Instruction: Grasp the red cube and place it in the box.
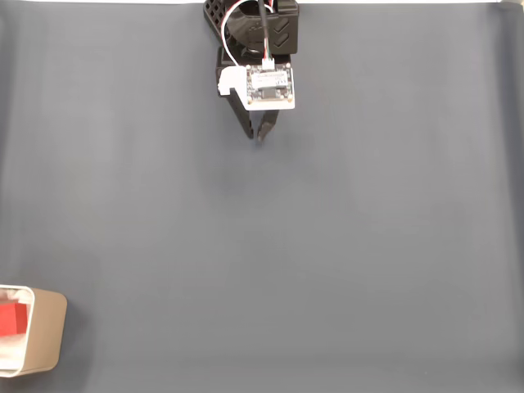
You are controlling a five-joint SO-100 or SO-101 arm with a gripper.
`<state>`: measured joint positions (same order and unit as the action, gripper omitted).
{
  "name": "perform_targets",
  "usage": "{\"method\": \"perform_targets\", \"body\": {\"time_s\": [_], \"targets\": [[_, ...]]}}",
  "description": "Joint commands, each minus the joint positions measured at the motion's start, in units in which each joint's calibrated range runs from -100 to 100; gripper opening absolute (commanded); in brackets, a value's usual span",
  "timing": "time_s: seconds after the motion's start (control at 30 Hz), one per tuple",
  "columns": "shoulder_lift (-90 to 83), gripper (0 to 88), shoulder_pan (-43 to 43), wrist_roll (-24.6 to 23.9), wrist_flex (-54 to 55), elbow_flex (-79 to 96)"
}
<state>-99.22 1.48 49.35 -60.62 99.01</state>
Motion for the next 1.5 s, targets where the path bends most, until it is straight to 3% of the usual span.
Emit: {"method": "perform_targets", "body": {"time_s": [0.0,0.43,1.47], "targets": [[-0.78,0.0,0.36,-1.22,-5.69,0.81],[-0.78,0.0,0.08,-1.37,-14.95,0.81],[-0.78,0.3,-0.42,-1.07,-15.12,0.81]]}}
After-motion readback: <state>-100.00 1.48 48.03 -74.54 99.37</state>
